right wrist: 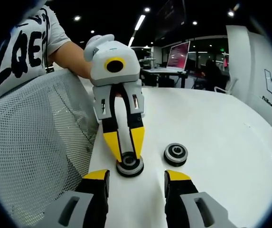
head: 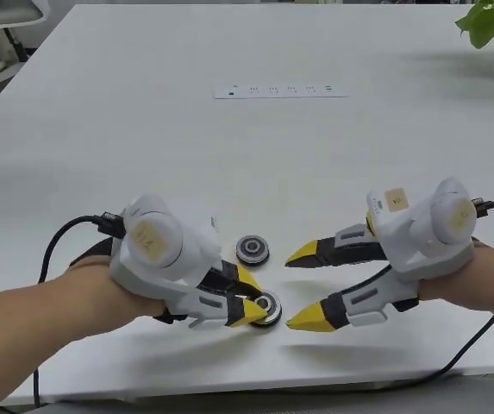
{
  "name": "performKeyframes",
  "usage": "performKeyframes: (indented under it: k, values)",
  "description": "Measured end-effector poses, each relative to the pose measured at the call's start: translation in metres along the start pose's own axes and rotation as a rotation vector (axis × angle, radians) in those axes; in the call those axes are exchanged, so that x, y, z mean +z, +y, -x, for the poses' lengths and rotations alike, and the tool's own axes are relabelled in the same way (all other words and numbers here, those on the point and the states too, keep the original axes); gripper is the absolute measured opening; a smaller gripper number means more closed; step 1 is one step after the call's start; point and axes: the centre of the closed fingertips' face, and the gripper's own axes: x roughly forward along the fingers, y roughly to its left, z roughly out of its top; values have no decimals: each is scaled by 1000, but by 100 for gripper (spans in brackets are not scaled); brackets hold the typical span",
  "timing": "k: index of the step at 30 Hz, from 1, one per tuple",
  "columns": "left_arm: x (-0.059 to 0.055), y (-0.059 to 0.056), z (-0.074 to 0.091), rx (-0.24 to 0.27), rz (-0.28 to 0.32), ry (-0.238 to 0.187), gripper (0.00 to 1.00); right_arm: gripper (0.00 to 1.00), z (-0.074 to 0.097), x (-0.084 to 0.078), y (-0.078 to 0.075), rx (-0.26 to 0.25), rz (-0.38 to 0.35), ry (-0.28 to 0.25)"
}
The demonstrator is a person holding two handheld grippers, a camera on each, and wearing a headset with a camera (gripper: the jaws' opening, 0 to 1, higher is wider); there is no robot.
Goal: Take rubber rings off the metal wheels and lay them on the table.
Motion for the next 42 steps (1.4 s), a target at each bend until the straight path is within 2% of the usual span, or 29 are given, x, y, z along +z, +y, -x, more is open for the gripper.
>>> performKeyframes:
  k: [14, 17, 30, 42]
  values:
    - [0, 1, 0, 6, 9, -13, 8, 34, -14, -2, 10, 39, -26, 7]
    - [1, 1, 0, 7, 6, -13, 8, 32, -17, -2, 12, 40, -19, 11]
    - [1, 1, -1, 8, 5, -18, 8, 26, -23, -5, 10, 33, -104, -14]
    - [2, 0, -1, 13, 4, -16, 8, 24, -23, -9, 10, 29, -107, -7]
